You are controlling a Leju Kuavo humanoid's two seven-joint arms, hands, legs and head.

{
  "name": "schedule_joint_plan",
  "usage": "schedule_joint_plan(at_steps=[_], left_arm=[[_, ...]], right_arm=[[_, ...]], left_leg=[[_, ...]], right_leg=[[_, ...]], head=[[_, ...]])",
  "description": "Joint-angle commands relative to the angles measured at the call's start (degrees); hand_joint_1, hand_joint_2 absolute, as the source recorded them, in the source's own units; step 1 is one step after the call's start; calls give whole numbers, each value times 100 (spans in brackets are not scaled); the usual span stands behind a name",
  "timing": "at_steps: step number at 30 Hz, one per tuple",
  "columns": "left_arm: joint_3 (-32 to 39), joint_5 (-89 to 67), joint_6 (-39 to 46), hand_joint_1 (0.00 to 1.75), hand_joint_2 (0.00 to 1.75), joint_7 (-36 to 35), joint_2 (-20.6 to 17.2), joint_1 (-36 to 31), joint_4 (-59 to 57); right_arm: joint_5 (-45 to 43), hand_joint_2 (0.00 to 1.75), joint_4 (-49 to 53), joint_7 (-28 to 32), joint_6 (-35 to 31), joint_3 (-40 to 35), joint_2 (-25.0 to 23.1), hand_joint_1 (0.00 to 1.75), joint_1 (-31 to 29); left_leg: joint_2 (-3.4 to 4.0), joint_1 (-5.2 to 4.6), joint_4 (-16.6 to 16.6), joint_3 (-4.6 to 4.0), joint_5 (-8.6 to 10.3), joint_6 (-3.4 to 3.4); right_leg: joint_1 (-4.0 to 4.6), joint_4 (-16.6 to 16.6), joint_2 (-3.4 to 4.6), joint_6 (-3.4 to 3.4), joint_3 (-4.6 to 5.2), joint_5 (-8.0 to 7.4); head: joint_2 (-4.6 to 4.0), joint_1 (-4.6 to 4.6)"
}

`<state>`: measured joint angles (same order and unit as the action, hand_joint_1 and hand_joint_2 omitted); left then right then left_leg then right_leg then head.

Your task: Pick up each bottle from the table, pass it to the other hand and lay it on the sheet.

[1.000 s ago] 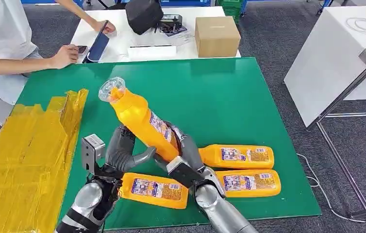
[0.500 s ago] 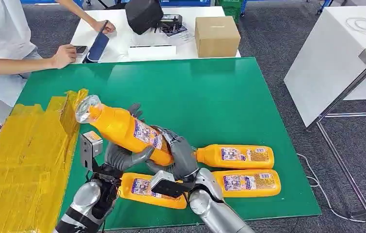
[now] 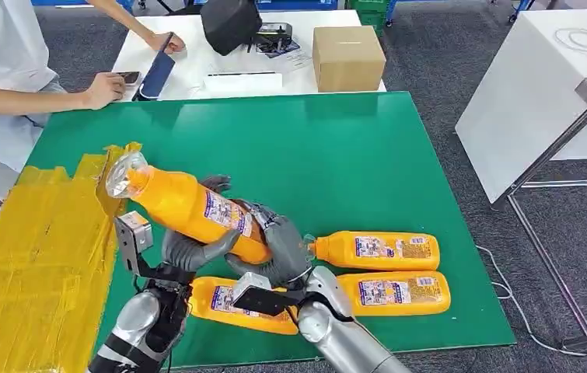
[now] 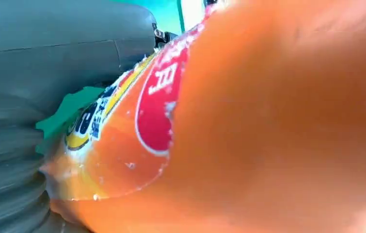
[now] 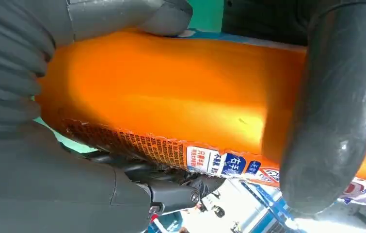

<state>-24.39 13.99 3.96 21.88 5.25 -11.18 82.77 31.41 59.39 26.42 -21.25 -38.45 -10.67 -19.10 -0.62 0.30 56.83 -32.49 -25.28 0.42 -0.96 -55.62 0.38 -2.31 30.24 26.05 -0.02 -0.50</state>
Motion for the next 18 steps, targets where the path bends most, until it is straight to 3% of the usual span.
schedule_joint_plan(at_steps=[1, 9, 10, 11, 17, 18], left_arm=[[133, 55, 86, 175, 175, 23, 82, -242, -45], [132, -18, 196, 175, 175, 107, 84, -233, -26], [91, -176, 330, 175, 175, 207, 64, -236, -14], [68, -261, 431, 175, 175, 264, 52, -229, 12], [225, -1382, 1651, 175, 175, 752, -191, -202, 310], [308, -2028, 2253, 175, 175, 962, -244, -201, 378]], right_arm=[[-38, 175, -227, 13, -41, -404, 99, 175, -128], [-63, 175, -131, 99, -150, -377, 103, 175, -87], [-173, 175, 19, 277, -242, -347, 99, 94, -18], [-236, 175, 216, 346, -306, -336, 126, 0, 52], [-541, 175, 1798, 336, -627, -206, 326, 0, 462], [-631, 175, 2097, 385, -715, -150, 340, 0, 538]], left_leg=[[-2, 5, 1, 8, -4, 0], [0, 2, 0, 5, -2, 0], [1, 6, 3, 11, -7, 0], [-3, 3, 0, 7, -4, 0], [-1, 5, 7, 5, -9, -1], [3, 0, 3, -4, -4, 0]], right_leg=[[6, 4, -8, 7, -13, 3], [3, 3, -6, 5, -9, 3], [8, 5, -8, 9, -18, 6], [4, 4, -10, 7, -13, 5], [7, -1, -9, 9, -11, 9], [1, -3, -2, 6, 2, 3]], head=[[0, -2], [0, -2], [0, 0], [0, -2], [0, 0], [0, 0]])
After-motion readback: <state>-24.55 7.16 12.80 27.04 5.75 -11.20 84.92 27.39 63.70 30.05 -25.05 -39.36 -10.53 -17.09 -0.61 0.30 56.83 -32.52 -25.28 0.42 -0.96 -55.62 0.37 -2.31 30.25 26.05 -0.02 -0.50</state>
